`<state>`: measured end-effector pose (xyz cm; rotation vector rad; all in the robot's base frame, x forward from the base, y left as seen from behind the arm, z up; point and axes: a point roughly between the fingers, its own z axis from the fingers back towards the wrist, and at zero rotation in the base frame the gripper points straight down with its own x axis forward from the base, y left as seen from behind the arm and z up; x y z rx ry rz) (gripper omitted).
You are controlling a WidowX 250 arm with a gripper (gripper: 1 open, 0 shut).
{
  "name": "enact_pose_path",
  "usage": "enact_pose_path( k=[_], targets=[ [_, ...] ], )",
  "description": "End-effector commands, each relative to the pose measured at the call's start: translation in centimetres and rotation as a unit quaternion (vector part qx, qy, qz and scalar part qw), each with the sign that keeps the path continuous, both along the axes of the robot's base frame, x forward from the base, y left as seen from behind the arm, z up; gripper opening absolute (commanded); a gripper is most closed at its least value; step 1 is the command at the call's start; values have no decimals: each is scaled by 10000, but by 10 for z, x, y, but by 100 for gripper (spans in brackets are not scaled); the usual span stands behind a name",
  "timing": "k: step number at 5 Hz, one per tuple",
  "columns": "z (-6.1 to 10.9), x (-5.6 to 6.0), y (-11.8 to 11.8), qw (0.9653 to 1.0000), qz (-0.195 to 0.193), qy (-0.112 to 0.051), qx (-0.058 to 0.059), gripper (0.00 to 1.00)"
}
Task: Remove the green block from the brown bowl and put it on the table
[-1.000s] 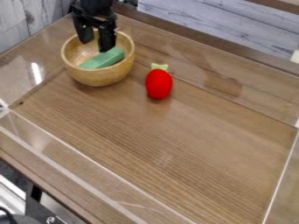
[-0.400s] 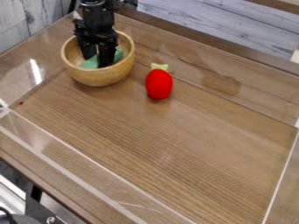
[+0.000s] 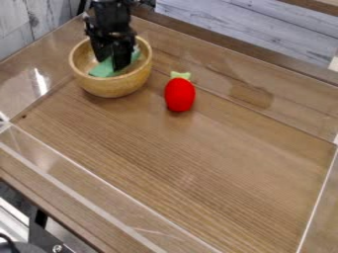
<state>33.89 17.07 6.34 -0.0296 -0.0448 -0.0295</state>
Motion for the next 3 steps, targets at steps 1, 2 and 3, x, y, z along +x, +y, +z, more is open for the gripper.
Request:
enact_pose_path(
  k=[1, 2, 3],
  targets=[
    [53, 5, -6, 9983, 72, -564, 161, 0],
    [74, 6, -16, 9972, 94, -736, 106, 0],
    [84, 5, -43, 9968, -72, -791, 16, 0]
  ],
)
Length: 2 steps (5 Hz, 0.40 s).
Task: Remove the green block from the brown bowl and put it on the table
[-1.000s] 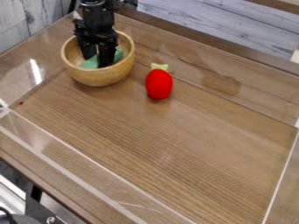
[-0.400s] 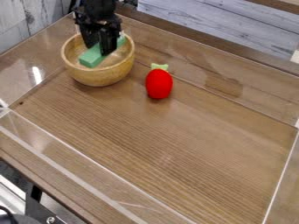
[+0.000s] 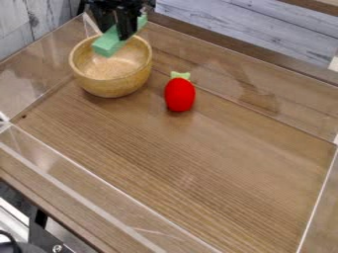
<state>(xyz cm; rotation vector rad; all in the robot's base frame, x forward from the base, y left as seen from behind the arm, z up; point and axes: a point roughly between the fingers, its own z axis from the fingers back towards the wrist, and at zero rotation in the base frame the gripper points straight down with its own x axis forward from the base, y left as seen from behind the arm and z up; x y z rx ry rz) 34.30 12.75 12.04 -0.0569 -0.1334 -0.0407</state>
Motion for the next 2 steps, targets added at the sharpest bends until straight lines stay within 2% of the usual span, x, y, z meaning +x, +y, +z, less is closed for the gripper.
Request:
enact_pose_path(
  k=[1, 2],
  targets=[
    [25, 0, -32, 9992, -227, -325, 90, 0],
    [25, -4, -66, 9984, -476, -315, 1, 0]
  ],
)
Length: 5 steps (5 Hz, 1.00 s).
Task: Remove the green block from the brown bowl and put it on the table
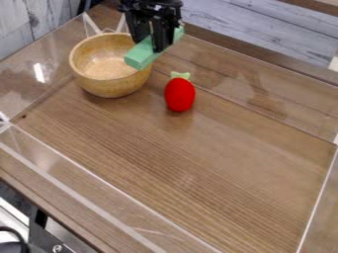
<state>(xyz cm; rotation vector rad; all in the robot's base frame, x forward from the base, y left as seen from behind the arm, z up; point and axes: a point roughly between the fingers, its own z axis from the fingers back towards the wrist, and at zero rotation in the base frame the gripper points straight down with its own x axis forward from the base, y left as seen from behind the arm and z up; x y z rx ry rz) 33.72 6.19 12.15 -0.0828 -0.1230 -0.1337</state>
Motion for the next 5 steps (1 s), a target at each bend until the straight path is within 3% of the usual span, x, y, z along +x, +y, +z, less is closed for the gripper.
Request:
enact_pose_path(
  k=[1, 4, 5],
  targets=[
    [24, -3, -22, 9993, -99, -344, 49, 0],
    [6, -23, -85, 9987, -463, -230, 6, 0],
    [-3, -28, -94, 9987, -481, -174, -4, 0]
  ],
)
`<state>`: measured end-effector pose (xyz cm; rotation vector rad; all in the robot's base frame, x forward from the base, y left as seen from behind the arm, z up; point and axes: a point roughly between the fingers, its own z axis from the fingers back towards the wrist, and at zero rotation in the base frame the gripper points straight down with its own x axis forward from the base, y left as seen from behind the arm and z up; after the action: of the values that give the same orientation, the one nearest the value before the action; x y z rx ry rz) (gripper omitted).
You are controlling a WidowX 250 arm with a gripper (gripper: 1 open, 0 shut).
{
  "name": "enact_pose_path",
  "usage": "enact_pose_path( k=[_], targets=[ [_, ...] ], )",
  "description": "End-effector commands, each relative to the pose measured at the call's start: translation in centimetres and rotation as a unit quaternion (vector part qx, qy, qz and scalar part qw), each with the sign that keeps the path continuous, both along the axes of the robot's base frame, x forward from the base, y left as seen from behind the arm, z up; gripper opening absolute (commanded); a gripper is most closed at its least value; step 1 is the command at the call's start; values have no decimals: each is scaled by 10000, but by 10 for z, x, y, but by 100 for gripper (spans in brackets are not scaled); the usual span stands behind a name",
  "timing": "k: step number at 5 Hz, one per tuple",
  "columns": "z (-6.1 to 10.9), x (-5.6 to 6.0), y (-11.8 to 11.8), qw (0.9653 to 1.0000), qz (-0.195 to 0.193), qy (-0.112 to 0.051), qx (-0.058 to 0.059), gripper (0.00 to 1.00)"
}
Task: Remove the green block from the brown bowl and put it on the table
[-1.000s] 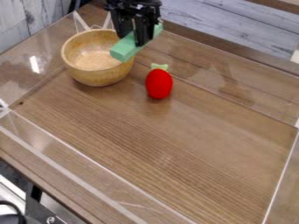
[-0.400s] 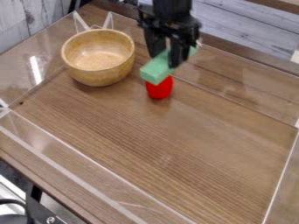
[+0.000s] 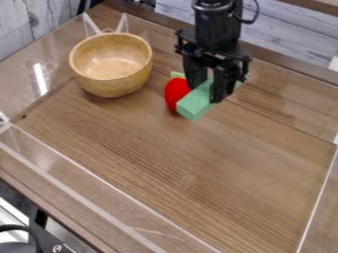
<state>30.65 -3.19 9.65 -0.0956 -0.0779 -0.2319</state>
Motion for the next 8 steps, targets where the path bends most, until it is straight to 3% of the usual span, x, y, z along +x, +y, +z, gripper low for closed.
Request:
enact_pose_path(
  k=[1, 3, 5, 6, 8],
  targets=[
    [15, 1, -8, 9994, 9, -353, 8, 0],
    [2, 0, -11, 9996, 37, -262, 64, 0],
    [-17, 7, -15, 9999, -55, -93, 47, 0],
    [-24, 10, -17, 9999, -113, -42, 44, 100],
    [-25, 17, -14, 9999, -115, -65, 47, 100]
  ],
)
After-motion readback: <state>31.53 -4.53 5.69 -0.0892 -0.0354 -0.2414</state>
